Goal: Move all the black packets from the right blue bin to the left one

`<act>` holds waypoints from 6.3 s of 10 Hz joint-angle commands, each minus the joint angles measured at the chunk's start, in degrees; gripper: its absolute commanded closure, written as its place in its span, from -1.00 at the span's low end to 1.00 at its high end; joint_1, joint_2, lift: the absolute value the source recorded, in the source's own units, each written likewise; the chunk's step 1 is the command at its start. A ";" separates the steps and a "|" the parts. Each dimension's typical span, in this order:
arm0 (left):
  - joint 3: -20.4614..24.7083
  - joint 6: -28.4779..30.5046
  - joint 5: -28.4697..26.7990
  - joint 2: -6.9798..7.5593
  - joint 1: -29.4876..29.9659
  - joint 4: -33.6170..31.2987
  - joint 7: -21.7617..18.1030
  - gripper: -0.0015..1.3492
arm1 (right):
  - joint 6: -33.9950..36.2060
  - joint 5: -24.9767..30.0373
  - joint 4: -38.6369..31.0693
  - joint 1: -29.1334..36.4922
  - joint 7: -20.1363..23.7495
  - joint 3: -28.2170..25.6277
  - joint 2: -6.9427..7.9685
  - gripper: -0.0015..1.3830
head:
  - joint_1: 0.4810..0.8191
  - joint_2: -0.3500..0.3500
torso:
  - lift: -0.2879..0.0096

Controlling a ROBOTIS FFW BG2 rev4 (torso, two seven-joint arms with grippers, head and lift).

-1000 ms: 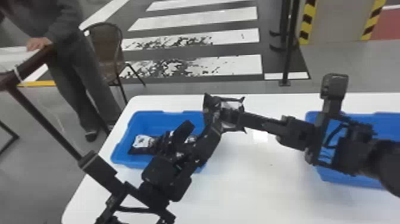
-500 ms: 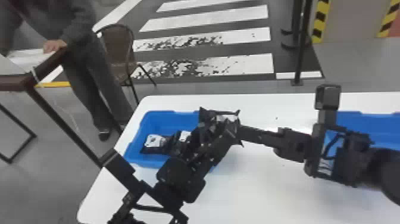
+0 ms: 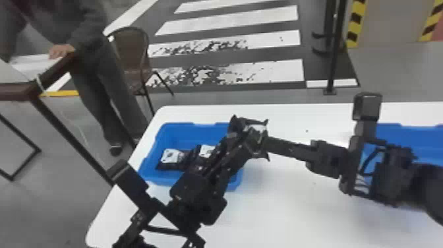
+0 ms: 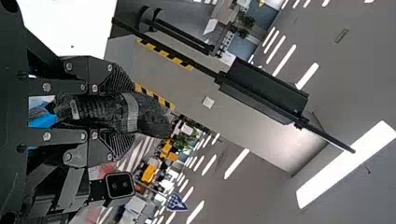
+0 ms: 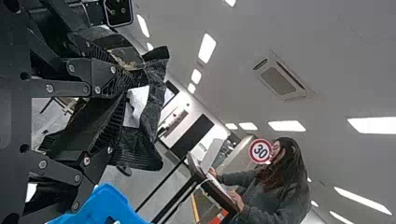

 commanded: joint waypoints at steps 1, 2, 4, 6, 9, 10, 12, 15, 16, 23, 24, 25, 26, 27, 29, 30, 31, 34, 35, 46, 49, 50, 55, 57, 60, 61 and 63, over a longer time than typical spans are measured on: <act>-0.44 -2.19 2.55 0.01 0.72 0.01 0.82 0.80 | -0.03 -0.13 0.31 0.14 -0.01 0.00 0.00 0.61 | 0.27 0.82 | -0.01; -0.67 -3.18 4.38 -0.08 1.56 0.01 1.43 0.80 | -0.17 -0.24 0.31 0.42 -0.01 0.00 0.00 0.61 | 0.27 0.83 | -0.01; -1.59 -2.33 9.52 -0.08 1.28 0.01 1.08 0.80 | -0.17 -0.36 0.31 0.42 -0.01 0.00 0.00 0.61 | 0.27 0.84 | -0.01; -2.96 0.06 17.63 -0.17 1.85 0.01 1.17 0.80 | -0.73 -0.47 0.17 0.56 -0.01 0.00 0.00 0.49 | 0.27 0.80 | -0.01; -1.93 -2.19 20.38 -1.05 2.13 -0.13 1.34 0.80 | 0.67 5.58 -1.38 1.69 1.83 -1.03 -0.44 -0.84 | 0.27 0.75 | -0.01; -1.36 -3.04 19.81 -1.40 2.41 -0.13 1.34 0.80 | 1.24 4.90 -1.52 3.09 1.83 -2.05 -0.35 -0.91 | 0.27 0.76 | -0.01; -0.90 -4.30 19.01 -1.48 2.41 -0.27 1.43 0.80 | 3.35 6.96 -4.61 4.78 1.83 -4.80 -0.44 -0.74 | 0.27 0.80 | -0.01; 2.64 -5.29 11.81 -2.19 1.70 0.43 3.10 0.80 | 4.33 6.96 -5.74 6.75 1.83 -6.51 -0.35 -0.72 | 0.27 0.79 | -0.01; 5.84 -6.13 3.12 -2.54 -1.11 4.09 3.72 0.80 | 4.47 6.96 -6.30 7.45 1.83 -6.51 -0.35 -0.72 | 0.27 0.83 | -0.01; 9.04 -22.02 -20.76 -0.87 -16.86 29.82 4.42 -1.00 | 3.06 6.96 -9.67 11.25 1.04 -6.85 -0.52 -0.72 | 0.27 1.00 | -0.01; 8.24 -22.58 -19.16 -1.31 -12.50 22.23 4.42 -0.81 | 1.66 7.98 -11.36 13.08 -0.28 -8.11 -0.52 -0.72 | 0.27 1.00 | -0.01; 6.07 -24.69 -16.41 -1.31 -8.42 16.60 4.42 -0.58 | -0.03 10.73 -14.46 15.61 -1.86 -10.62 -0.44 -0.72 | 0.27 1.00 | -0.01; 4.58 -25.40 -15.27 -1.57 -4.06 10.56 5.03 -0.47 | -2.00 14.72 -17.83 18.84 -3.26 -13.59 -0.17 -0.72 | 0.27 1.00 | -0.01; 3.33 -25.54 -15.04 -1.75 0.02 6.06 5.30 -0.46 | -5.09 18.72 -21.21 22.78 -4.85 -17.14 0.35 -0.72 | 0.27 1.00 | -0.01; 2.87 -24.69 -14.81 -1.66 4.24 3.81 5.65 -0.46 | -13.95 24.09 -27.11 32.77 -8.54 -24.11 2.46 -0.72 | 0.27 0.78 | -0.01; 3.33 -25.54 -15.39 -2.01 6.20 3.67 6.26 -0.46 | -18.31 26.04 -32.03 39.66 -12.67 -27.42 4.05 -0.72 | 0.27 0.70 | -0.01; 4.36 -26.38 -16.76 -2.63 8.17 3.67 6.88 -0.46 | -22.25 31.29 -37.10 45.56 -16.45 -31.53 6.16 -0.72 | 0.27 0.57 | -0.01; 10.18 -27.93 -28.98 -5.62 14.78 0.99 9.17 -0.46 | -31.25 41.46 -46.94 57.52 -25.94 -35.30 9.58 -0.71 | 0.27 0.25 | -0.01; 12.58 -28.63 -32.18 -6.12 16.61 0.15 9.25 -0.46 | -32.94 44.66 -49.19 59.77 -27.43 -35.76 10.02 -0.70 | 0.27 0.25 | -0.01; 10.53 -25.40 -27.95 -6.12 17.74 -2.94 10.92 -0.66 | -37.01 43.29 -49.05 61.31 -28.14 -35.42 10.37 -0.69 | 0.27 0.30 | -0.01; 11.21 -25.26 -27.73 -6.12 17.74 -2.94 10.92 -0.66 | -37.01 42.83 -48.91 61.31 -28.40 -35.42 10.46 -0.69 | 0.27 0.28 | -0.01; 11.33 -25.40 -27.84 -6.12 17.74 -2.94 10.92 -0.66 | -37.01 42.83 -48.91 61.31 -28.40 -35.42 10.46 -0.69 | 0.27 0.28 | -0.01; 11.67 -25.40 -27.95 -6.12 17.74 -2.94 10.92 -0.66 | -37.44 42.72 -48.35 61.03 -28.40 -35.30 10.46 -0.69 | 0.27 0.30 | -0.01; 11.90 -25.68 -27.84 -6.12 17.88 -2.94 10.92 -0.66 | -37.58 42.72 -48.21 61.17 -28.40 -35.30 10.46 -0.69 | 0.27 0.31 | -0.01; 12.13 -26.38 -27.84 -6.12 18.02 -2.94 10.92 -0.66 | -37.58 42.49 -48.21 61.17 -28.40 -35.30 10.46 -0.69 | 0.27 0.32 | -0.01; 12.24 -26.52 -27.84 -6.12 18.16 -2.94 10.92 -0.66 | -37.58 42.37 -48.21 61.17 -28.40 -35.30 10.46 -0.69 | 0.27 0.32 | -0.01; 12.13 -26.66 -27.84 -6.12 18.02 -2.94 10.92 -0.66 | -37.72 42.37 -48.21 61.17 -28.40 -35.30 10.46 -0.69 | 0.27 0.32 | -0.01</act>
